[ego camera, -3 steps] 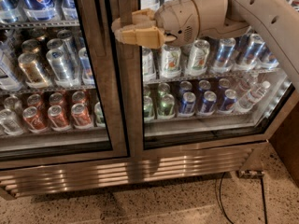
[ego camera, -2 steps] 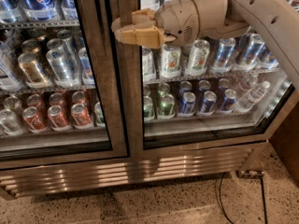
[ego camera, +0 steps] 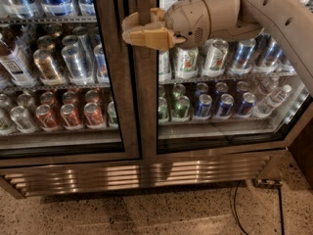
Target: Open right fridge door
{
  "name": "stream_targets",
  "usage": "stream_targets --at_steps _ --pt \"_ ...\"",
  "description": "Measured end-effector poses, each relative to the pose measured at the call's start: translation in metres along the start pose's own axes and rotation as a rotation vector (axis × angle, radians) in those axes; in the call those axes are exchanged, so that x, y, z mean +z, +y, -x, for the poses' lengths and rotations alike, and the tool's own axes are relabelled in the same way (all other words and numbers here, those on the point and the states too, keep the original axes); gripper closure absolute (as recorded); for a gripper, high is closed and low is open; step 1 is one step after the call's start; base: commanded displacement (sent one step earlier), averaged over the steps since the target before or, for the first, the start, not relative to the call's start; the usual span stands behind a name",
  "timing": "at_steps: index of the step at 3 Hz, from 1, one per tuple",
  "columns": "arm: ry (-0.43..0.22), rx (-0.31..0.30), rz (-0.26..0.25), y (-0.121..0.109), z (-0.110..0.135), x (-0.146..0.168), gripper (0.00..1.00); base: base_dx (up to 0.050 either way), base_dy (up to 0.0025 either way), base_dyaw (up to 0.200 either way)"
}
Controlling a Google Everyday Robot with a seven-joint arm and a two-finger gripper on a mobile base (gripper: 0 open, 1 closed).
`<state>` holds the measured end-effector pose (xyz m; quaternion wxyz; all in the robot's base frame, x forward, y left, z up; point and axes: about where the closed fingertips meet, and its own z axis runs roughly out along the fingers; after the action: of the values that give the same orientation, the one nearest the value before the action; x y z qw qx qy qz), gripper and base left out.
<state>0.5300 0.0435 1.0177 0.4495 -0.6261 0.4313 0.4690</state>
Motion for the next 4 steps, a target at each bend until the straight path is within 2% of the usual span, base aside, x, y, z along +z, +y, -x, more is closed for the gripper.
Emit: stream_targets --at_steps 1,4 --pt "0.0 0.0 0.0 0.0 0.0 0.0 1.0 0.0 -0.00003 -0.196" --pt "0.0 0.0 0.0 0.0 0.0 0.0001 1.0 -0.046 0.0 0.0"
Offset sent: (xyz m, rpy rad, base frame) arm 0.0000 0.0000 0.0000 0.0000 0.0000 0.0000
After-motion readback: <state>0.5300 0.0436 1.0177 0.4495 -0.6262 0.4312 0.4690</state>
